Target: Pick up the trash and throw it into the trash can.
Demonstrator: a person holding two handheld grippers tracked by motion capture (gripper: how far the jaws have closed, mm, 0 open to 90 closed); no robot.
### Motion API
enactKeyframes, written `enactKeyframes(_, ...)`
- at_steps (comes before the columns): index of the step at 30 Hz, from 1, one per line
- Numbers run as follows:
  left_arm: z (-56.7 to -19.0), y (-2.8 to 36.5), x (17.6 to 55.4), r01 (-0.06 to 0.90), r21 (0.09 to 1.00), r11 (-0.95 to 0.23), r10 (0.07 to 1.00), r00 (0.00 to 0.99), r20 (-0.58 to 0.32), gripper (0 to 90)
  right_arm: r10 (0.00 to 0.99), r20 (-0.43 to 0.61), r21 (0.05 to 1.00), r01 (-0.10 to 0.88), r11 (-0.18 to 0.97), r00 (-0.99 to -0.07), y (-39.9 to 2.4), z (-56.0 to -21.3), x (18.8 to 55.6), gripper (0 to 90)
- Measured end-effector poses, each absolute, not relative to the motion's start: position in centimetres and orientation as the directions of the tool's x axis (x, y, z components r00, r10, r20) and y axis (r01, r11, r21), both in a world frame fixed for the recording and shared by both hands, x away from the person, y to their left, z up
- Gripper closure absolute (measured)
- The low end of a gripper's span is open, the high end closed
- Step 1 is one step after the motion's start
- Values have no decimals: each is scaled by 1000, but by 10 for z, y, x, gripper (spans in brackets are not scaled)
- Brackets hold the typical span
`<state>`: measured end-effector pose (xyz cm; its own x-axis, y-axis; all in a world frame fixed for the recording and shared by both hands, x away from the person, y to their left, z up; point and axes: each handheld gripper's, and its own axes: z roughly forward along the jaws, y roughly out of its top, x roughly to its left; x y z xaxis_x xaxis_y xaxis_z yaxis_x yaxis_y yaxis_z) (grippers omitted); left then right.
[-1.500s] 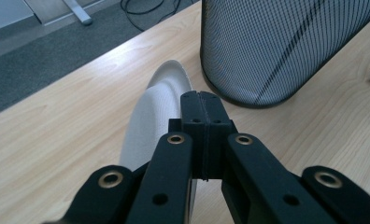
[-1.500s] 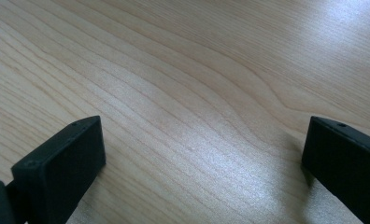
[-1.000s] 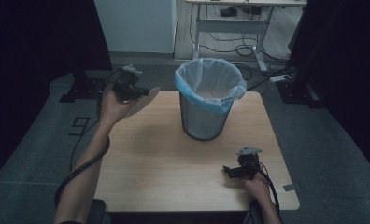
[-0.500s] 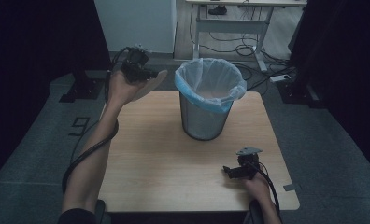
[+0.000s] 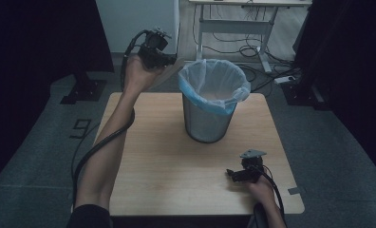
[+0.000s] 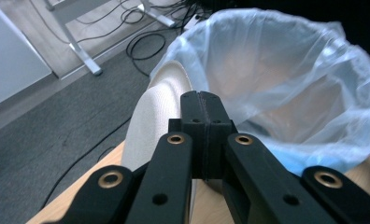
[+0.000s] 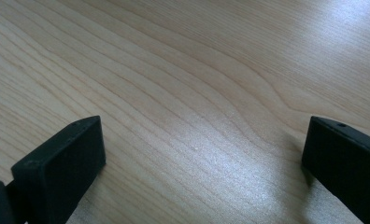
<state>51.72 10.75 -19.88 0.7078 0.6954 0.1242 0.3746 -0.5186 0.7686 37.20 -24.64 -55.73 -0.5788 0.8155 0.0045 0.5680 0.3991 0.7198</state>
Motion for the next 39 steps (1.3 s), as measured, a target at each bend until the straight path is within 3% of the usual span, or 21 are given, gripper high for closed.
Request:
enactKeyframes(14, -209, 55, 517, 316, 793, -521, 630, 769, 108, 900, 813, 4, 719, 567, 402, -582, -246, -557, 372, 0)
enactKeyframes(29, -255, -2, 520, 300, 735, -608, 537, 837, 102, 879, 811, 5, 719, 565, 404, -585, -246, -557, 372, 0)
enactKeyframes(39, -275, -20, 524, 309, 705, -638, 494, 867, 67, 842, 809, 4, 718, 565, 407, -588, -246, -557, 372, 0)
